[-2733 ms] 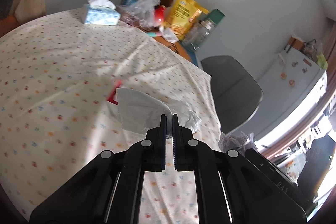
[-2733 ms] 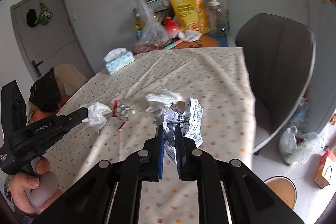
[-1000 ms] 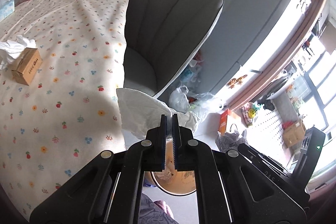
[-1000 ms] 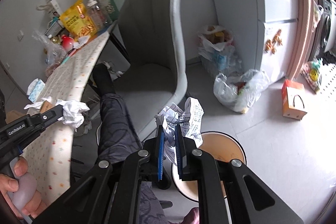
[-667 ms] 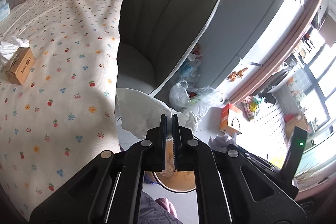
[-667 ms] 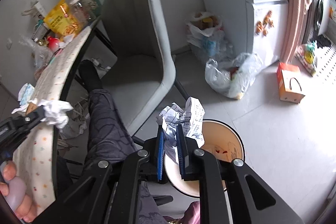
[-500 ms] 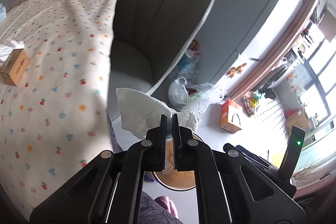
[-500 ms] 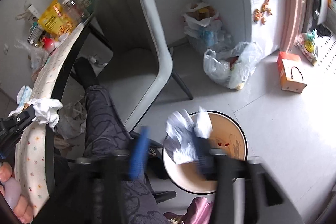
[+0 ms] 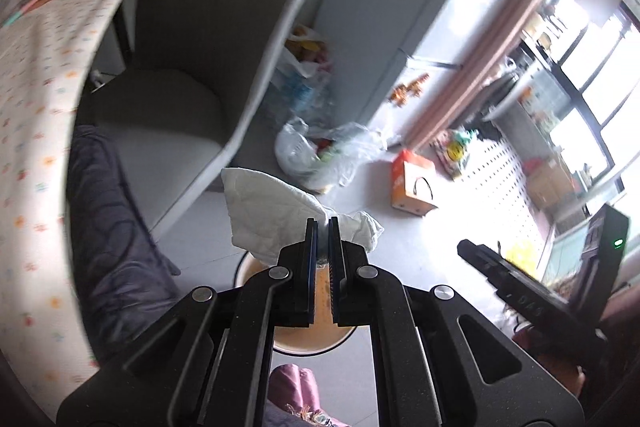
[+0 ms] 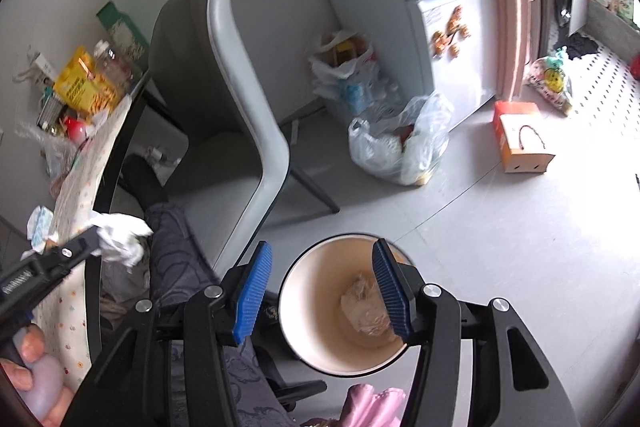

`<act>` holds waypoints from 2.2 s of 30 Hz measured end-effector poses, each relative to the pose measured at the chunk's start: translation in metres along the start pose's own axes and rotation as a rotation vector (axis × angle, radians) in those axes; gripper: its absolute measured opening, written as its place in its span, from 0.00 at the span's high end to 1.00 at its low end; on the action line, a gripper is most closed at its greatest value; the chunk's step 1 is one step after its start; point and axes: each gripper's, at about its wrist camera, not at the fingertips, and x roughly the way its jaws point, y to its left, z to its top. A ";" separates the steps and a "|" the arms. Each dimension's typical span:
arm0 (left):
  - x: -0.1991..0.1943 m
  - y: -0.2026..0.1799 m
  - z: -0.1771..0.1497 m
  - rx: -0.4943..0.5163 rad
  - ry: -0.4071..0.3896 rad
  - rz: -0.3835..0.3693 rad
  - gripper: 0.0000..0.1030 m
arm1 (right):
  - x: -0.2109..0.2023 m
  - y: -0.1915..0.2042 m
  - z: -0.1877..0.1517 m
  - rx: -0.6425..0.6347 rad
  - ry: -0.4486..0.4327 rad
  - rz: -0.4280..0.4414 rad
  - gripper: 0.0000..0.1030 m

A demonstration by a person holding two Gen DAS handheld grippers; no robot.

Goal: Collect trash
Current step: 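Open both grippers to drop the tissue and paper into the bin, then move both tools back over the table toward the pill pack and box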

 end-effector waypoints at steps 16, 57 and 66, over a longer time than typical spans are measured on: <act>-0.009 -0.019 0.002 0.032 -0.041 -0.059 0.13 | -0.046 -0.044 0.010 0.073 -0.092 -0.033 0.48; -0.232 0.178 -0.040 -0.284 -0.436 0.122 0.06 | -0.073 0.203 -0.030 -0.284 -0.119 0.164 0.08; -0.258 0.219 -0.052 -0.368 -0.484 0.164 0.06 | -0.079 0.260 -0.044 -0.372 -0.114 0.233 0.08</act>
